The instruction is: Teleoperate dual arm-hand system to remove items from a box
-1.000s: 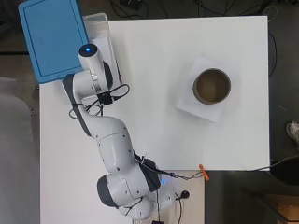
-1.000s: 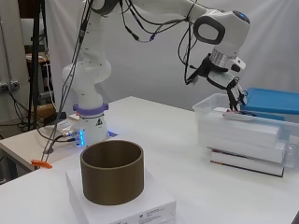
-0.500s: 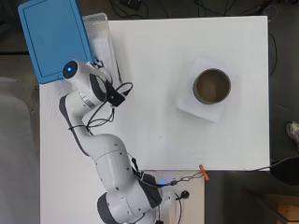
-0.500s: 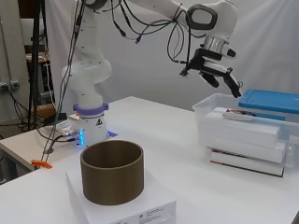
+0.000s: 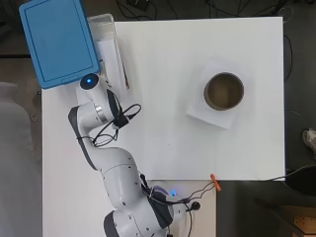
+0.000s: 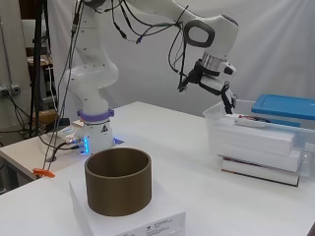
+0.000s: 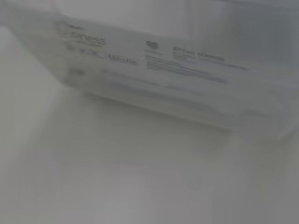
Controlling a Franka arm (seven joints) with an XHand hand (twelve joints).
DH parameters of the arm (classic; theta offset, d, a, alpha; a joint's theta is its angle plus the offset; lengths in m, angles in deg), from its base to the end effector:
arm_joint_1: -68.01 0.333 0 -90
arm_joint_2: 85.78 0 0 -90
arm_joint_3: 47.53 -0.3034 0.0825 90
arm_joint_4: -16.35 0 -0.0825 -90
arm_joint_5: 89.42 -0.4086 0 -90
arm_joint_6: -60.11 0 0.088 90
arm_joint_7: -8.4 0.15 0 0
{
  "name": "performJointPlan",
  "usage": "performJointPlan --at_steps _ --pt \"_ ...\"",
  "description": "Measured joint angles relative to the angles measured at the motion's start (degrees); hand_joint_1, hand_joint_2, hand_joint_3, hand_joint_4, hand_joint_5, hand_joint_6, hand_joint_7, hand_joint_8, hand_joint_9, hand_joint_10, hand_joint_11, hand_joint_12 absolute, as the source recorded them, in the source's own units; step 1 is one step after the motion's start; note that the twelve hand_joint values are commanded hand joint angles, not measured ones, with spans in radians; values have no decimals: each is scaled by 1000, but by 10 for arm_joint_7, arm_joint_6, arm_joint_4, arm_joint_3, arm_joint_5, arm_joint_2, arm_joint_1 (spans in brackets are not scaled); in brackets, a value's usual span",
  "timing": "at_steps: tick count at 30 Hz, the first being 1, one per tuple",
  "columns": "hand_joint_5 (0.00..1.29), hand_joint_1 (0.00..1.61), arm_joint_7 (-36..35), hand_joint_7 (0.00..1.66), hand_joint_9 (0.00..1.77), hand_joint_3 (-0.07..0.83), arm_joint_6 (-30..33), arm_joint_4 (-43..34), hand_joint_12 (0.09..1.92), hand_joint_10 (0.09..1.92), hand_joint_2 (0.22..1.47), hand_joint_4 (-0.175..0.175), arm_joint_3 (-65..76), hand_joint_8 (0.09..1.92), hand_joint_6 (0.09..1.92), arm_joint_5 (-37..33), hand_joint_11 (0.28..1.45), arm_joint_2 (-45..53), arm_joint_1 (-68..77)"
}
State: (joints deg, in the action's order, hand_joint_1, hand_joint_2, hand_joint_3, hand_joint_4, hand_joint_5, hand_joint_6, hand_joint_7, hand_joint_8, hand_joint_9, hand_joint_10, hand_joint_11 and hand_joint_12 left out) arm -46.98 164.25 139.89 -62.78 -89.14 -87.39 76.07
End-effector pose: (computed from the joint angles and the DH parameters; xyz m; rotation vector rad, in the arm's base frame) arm 0.4616 0.1981 0.3223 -2.3442 -1.9231 0.4626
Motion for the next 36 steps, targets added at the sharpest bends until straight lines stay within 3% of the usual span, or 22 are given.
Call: performJointPlan --at_steps 7,16,24,25,27,29,32,33,34,35,36 --pt "479 134 -12 687 743 -8 -10 -25 87 87 1149 -20 -136 87 87 -23 632 -38 -113" --pt "403 84 55 644 719 -2 -63 -148 87 87 1138 -19 -53 87 87 -11 605 143 -90" --pt "452 110 58 661 748 -2 -139 -272 87 87 1132 -10 -48 87 87 90 624 207 -50" --pt "449 106 58 638 726 -3 -146 -281 87 87 1129 -9 -49 87 87 95 609 212 -47" --pt "420 56 57 480 495 -13 -161 -289 87 87 1096 8 -50 87 87 102 486 225 -39" --pt "357 17 60 365 337 -14 -176 -293 87 87 996 33 -52 87 87 123 408 234 -28" --pt "266 52 57 288 269 -18 -176 -277 87 87 905 49 -51 87 87 178 375 233 -24" --pt "255 163 52 316 341 -14 -172 -266 87 87 893 51 -50 87 87 189 399 228 -23" --pt "442 613 47 529 611 -3 -168 -253 87 347 975 -30 -49 348 467 191 557 222 -23" --pt "568 954 42 685 780 -8 -163 -236 407 745 1061 -96 -48 655 862 181 661 215 -23" --pt "654 1155 37 789 884 -6 -155 -221 737 985 1108 -135 -46 802 1100 164 685 206 -23"
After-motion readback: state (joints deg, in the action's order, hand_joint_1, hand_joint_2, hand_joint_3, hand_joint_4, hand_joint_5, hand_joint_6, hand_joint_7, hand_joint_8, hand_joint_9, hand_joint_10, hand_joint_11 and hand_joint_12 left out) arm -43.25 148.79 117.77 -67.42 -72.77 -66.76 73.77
